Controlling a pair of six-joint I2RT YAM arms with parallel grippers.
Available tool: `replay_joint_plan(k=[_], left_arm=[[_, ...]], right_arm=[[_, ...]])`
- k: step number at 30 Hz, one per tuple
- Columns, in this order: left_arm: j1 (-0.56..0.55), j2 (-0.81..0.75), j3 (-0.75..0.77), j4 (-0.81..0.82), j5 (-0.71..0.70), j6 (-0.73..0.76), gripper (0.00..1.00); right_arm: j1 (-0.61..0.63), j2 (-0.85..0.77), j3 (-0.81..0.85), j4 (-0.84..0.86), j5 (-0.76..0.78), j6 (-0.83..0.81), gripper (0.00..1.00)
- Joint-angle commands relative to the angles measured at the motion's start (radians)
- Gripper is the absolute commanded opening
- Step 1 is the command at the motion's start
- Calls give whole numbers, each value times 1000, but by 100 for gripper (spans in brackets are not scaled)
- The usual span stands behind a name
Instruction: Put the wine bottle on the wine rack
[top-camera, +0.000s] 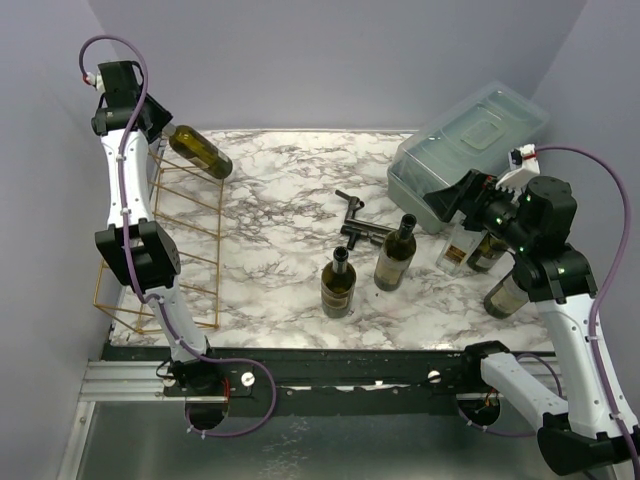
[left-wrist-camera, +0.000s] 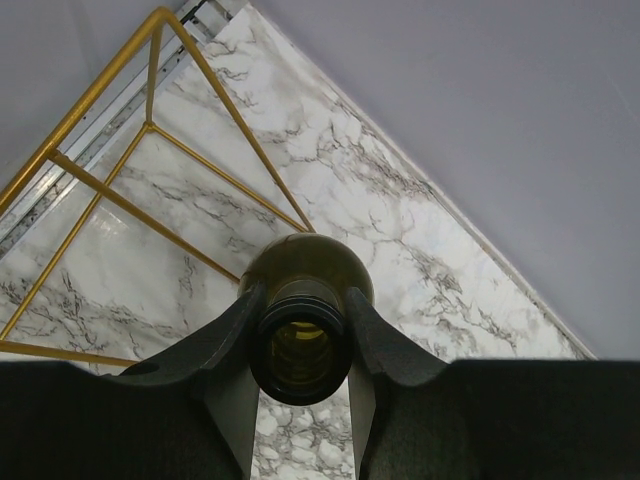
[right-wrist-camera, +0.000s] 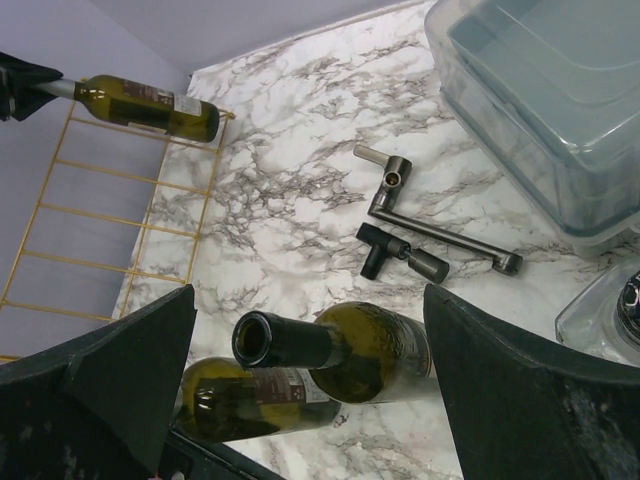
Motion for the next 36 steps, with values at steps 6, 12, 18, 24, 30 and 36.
replay_joint_plan(k=[6, 12, 18, 24, 30, 36], left_arm=[[22, 35, -8, 99, -11, -58, 0], [27, 57, -16, 99, -20, -61, 0], [34, 85, -32, 96, -1, -77, 0], [44, 115, -36, 89, 36, -86, 11], [51, 119, -51, 85, 28, -95, 29], [57, 124, -49, 83, 26, -96, 49]], right_arm=[[-4, 9, -24, 26, 1, 9, 98], [-3, 15, -31, 30, 1, 12, 98], [-3, 21, -39, 37, -5, 21, 98], [-3, 24, -37, 35, -2, 22, 98], [-3, 26, -38, 36, -4, 26, 98], [-3, 25, -47, 43, -7, 33, 98]])
